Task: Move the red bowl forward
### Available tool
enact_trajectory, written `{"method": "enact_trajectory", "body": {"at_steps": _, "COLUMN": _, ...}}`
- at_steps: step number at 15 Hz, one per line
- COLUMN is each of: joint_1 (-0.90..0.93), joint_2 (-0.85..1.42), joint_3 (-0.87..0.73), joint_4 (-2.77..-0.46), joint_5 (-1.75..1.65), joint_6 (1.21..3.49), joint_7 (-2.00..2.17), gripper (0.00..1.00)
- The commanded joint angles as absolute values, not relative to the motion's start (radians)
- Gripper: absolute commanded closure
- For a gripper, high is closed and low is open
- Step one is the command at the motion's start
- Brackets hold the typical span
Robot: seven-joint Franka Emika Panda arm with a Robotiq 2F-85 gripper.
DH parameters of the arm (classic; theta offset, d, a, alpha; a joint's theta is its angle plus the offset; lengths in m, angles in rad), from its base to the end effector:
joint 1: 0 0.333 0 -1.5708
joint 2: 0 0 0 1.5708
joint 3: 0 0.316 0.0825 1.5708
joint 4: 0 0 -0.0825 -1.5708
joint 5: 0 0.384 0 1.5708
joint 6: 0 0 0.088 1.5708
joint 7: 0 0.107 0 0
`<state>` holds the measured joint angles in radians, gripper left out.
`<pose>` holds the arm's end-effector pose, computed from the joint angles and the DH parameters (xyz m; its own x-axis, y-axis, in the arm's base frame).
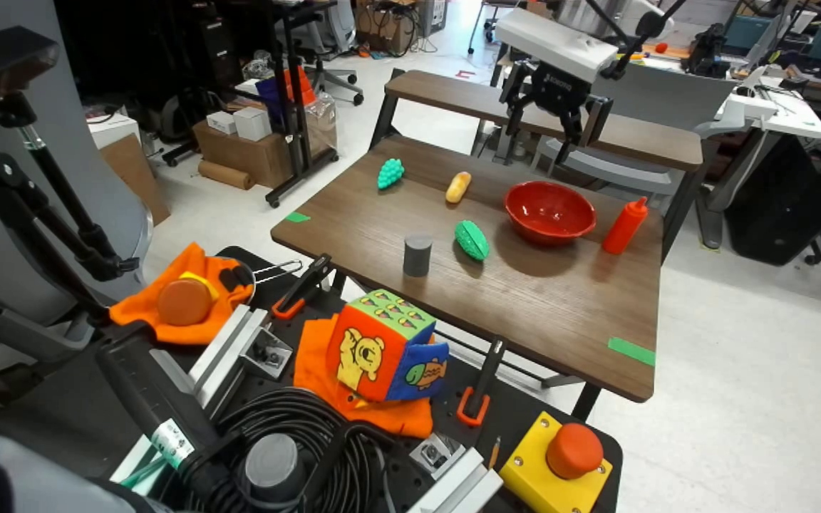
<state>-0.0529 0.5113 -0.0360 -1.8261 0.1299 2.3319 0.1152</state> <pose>0.6457 -0.0538 0.2540 0.9585 -0.2848 -0.0165 -0.2852 -0.9556 -0.0745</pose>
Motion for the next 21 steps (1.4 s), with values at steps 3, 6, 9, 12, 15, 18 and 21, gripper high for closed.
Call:
{"method": "enact_trajectory", "body": {"at_steps": 3, "joint_1": -0.005, "joint_2": 0.674, "joint_3": -0.079, "joint_4": -1.704, "joint_5": 0.084, "joint_6": 2.421, "joint_7": 0.243, "gripper": 0.00}}
{"method": "enact_trajectory", "body": {"at_steps": 6, "joint_1": 0.020, "joint_2": 0.736, "joint_3": -0.100, "joint_4": -1.664, "joint_5": 0.058, "joint_6": 2.424, "joint_7": 0.292, "gripper": 0.00}}
{"method": "enact_trajectory", "body": {"at_steps": 9, "joint_1": 0.042, "joint_2": 0.787, "joint_3": -0.118, "joint_4": -1.623, "joint_5": 0.035, "joint_6": 2.410, "joint_7": 0.334, "gripper": 0.00}}
{"method": "enact_trajectory", "body": {"at_steps": 12, "joint_1": 0.061, "joint_2": 0.824, "joint_3": -0.127, "joint_4": -1.592, "joint_5": 0.024, "joint_6": 2.402, "joint_7": 0.362, "gripper": 0.00}}
{"method": "enact_trajectory", "body": {"at_steps": 15, "joint_1": 0.075, "joint_2": 0.849, "joint_3": -0.126, "joint_4": -1.570, "joint_5": 0.017, "joint_6": 2.397, "joint_7": 0.378, "gripper": 0.00}}
{"method": "enact_trajectory", "body": {"at_steps": 18, "joint_1": 0.087, "joint_2": 0.871, "joint_3": -0.133, "joint_4": -1.549, "joint_5": 0.010, "joint_6": 2.391, "joint_7": 0.399, "gripper": 0.00}}
{"method": "enact_trajectory", "body": {"at_steps": 21, "joint_1": 0.094, "joint_2": 0.896, "joint_3": -0.139, "joint_4": -1.525, "joint_5": 0.010, "joint_6": 2.384, "joint_7": 0.416, "gripper": 0.35}}
